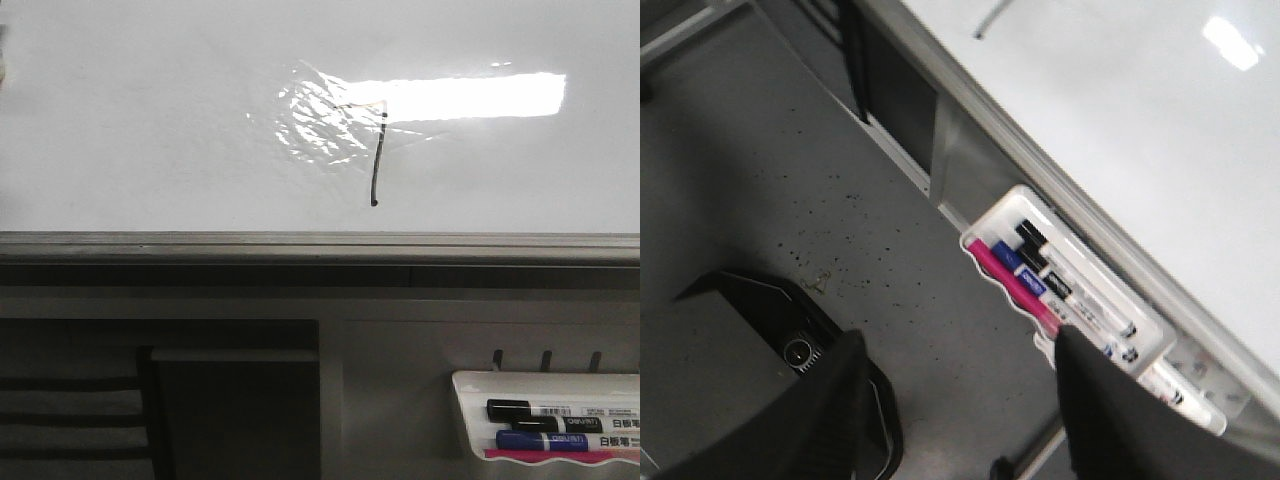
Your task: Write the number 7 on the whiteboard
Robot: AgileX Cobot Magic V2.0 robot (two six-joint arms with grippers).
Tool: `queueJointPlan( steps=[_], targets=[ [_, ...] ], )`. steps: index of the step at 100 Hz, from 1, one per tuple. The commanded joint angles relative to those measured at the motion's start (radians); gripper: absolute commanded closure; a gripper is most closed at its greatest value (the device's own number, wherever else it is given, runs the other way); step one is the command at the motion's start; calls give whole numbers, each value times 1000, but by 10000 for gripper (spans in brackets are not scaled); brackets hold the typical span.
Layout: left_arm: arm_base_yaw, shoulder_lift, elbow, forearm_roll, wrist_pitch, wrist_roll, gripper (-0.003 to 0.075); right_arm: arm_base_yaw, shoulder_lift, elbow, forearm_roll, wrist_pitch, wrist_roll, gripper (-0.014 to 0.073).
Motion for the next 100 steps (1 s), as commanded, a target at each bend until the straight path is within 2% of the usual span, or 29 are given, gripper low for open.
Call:
queueJointPlan(
  steps=[1,8,22,39,53,61,78,86,100],
  targets=[
    [3,-121,-6,-25,-29,-9,337,-9,-11,-33,-88,-39,221,273],
    [3,-208,35,-25,-41,-9,340,-9,-32,-10,-116,-55,291,316],
    [3,-406,185,-25,-128,-9,360,-9,-128,96,-116,-185,327,372],
    [3,-630,383,-25,-284,-9,387,-9,-279,279,-116,-486,327,377],
    [3,-749,506,-25,-384,-9,428,-9,-362,409,-116,-663,327,379],
    [3,-779,554,-25,-416,-9,487,-9,-385,455,-116,-701,327,426],
    [3,-782,590,-25,-432,-9,662,-9,-392,481,-116,-707,327,664],
    [3,-782,590,-25,-434,-9,741,-9,-392,481,-116,-706,327,665],
    [3,-782,590,-27,-425,-9,741,-9,-392,481,-112,-711,327,665]
  ],
)
